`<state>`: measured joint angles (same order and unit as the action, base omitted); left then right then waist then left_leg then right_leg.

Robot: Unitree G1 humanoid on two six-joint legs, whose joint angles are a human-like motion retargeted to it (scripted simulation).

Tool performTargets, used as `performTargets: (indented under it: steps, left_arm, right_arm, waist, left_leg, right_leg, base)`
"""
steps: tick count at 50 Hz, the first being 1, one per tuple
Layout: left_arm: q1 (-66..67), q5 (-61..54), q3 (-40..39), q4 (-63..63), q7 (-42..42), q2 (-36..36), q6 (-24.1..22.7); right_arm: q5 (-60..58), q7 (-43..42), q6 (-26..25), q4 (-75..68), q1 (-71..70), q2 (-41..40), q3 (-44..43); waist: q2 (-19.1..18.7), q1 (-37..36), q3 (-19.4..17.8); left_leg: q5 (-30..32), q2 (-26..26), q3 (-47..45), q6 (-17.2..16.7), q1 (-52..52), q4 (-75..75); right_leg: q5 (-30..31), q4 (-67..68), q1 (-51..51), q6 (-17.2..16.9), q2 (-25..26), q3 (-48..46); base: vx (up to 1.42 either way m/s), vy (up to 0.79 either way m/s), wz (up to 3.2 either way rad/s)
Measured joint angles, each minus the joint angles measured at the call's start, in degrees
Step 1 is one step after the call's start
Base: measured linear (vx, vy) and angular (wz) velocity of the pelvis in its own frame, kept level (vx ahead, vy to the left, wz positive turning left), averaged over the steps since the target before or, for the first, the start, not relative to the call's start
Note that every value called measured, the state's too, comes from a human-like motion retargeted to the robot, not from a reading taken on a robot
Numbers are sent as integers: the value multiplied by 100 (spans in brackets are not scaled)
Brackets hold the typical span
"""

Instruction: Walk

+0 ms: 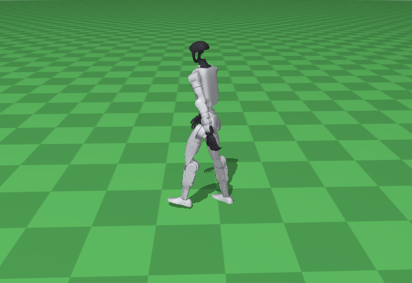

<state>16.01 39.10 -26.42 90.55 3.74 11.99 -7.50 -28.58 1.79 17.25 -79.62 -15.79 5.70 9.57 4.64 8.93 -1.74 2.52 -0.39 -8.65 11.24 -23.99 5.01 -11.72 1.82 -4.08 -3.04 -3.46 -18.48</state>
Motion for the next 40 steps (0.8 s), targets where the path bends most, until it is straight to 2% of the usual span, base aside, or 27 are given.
performTargets:
  steps: [2,5,7,8,10,13,15,16,17,18,20,23,26,29,34,35,37,40]
  left_arm:
    - [73,-43,-102,27,6,-7,31]
    - [81,-168,-217,6,42,-42,28]
    - [-21,-258,-202,-8,58,-50,13]
    - [-83,-285,-188,-11,66,-49,9]
    - [-245,-330,-139,13,77,-42,20]
    - [-677,-413,41,66,37,-40,44]
    - [-1029,-461,138,55,19,-42,26]
    - [-1202,-496,187,33,28,-46,10]
    - [-1378,-529,238,3,46,-45,-10]
    - [-1561,-556,295,-41,82,-35,-37]
    - [-1945,-584,405,-162,180,2,-91]
    - [-2479,-599,540,-446,278,30,-210]
    - [-2892,-720,622,-784,335,-21,-414]
    - [-3198,-914,715,-1126,410,-51,-617]
    - [-3381,-1012,841,-1426,388,14,-833]
    - [-3366,-998,865,-1423,378,24,-846]
    - [-3291,-945,918,-1320,349,-1,-834]
    - [-3014,-790,895,-984,282,-74,-717]
  right_arm:
    - [1,9,-21,-53,82,30,-8]
    - [-20,60,-87,-167,286,93,9]
    - [-58,104,-153,-249,458,174,21]
    - [-92,127,-192,-296,563,213,21]
    - [-173,175,-275,-389,827,284,32]
    - [-212,212,-329,-532,1231,419,-11]
    - [-182,263,-348,-625,1414,522,-9]
    - [-199,291,-366,-639,1513,566,-6]
    - [-225,316,-381,-642,1614,605,-18]
    - [-267,334,-392,-624,1719,633,-58]
    - [-309,364,-392,-568,1936,665,-167]
    - [-191,409,-355,-551,2184,715,-284]
    - [-184,430,-361,-549,2358,802,-337]
    - [-246,464,-415,-570,2415,866,-358]
    - [-286,493,-509,-647,2257,837,-394]
    - [-278,484,-507,-646,2240,816,-401]
    - [-232,480,-493,-636,2188,788,-438]
    - [-197,456,-486,-616,2142,706,-440]
  waist:
    - [84,3,142]
    - [123,-159,214]
    - [90,-262,230]
    - [85,-272,301]
    - [82,-308,432]
    - [7,-353,360]
    - [-272,-216,303]
    - [-398,-187,345]
    - [-507,-165,379]
    - [-585,-156,397]
    - [-672,-156,374]
    - [-704,5,285]
    - [-613,132,265]
    - [-389,187,205]
    - [-172,26,108]
    - [-208,-23,128]
    - [-271,12,137]
    - [-408,298,231]
  left_leg:
    - [156,-100,-98,293,-50,-783]
    - [149,-31,-405,170,38,-728]
    - [127,-49,-401,26,92,-353]
    - [164,-140,-247,38,67,-298]
    - [-68,-71,-329,-189,55,78]
    - [-479,-34,41,-381,287,266]
    - [-699,244,-40,-495,588,272]
    - [-800,365,-75,-541,651,288]
    - [-904,458,-73,-581,716,298]
    - [-1010,493,1,-612,786,294]
    - [-1142,575,-52,-679,1004,251]
    - [-1244,536,31,-754,1397,89]
    - [-1385,421,-54,-898,1791,-22]
    - [-1551,202,-168,-1060,2226,-94]
    - [-1847,341,-368,-1698,2820,19]
    - [-1889,400,-405,-1817,2906,55]
    - [-1855,371,-254,-2011,2998,251]
    - [-1394,202,138,-2244,3103,649]
  right_leg:
    - [-147,32,-109,53,-48,-56]
    - [-282,216,-276,138,28,249]
    - [-44,349,-411,119,156,370]
    - [195,414,-450,81,186,338]
    - [864,686,-459,-36,259,503]
    - [2464,1564,-343,-375,420,828]
    - [3215,2518,28,-472,703,857]
    - [3361,2926,256,-605,663,754]
    - [3316,3317,492,-664,641,686]
    - [2889,3672,744,-573,657,686]
    - [2208,4139,1172,-177,437,441]
    - [1790,3957,1697,-455,467,688]
    - [1428,3021,2009,-879,123,820]
    - [1381,1574,2153,-1181,-272,782]
    - [1473,-475,2481,-1196,-109,621]
    - [1334,-671,2487,-1196,43,770]
    - [1549,-601,2385,-1196,-16,570]
    - [1838,-301,2234,-1196,-199,462]
  base:
    - [70,6,14]
    - [82,13,-46]
    - [81,18,-55]
    - [89,18,-45]
    - [73,12,-57]
    - [68,16,-49]
    - [71,19,-4]
    - [70,16,-23]
    - [77,17,-43]
    - [72,15,-42]
    - [52,10,-26]
    - [54,9,33]
    - [58,9,35]
    - [65,-7,17]
    - [61,-34,-14]
    - [72,-12,8]
    - [84,1,54]
    - [84,21,112]
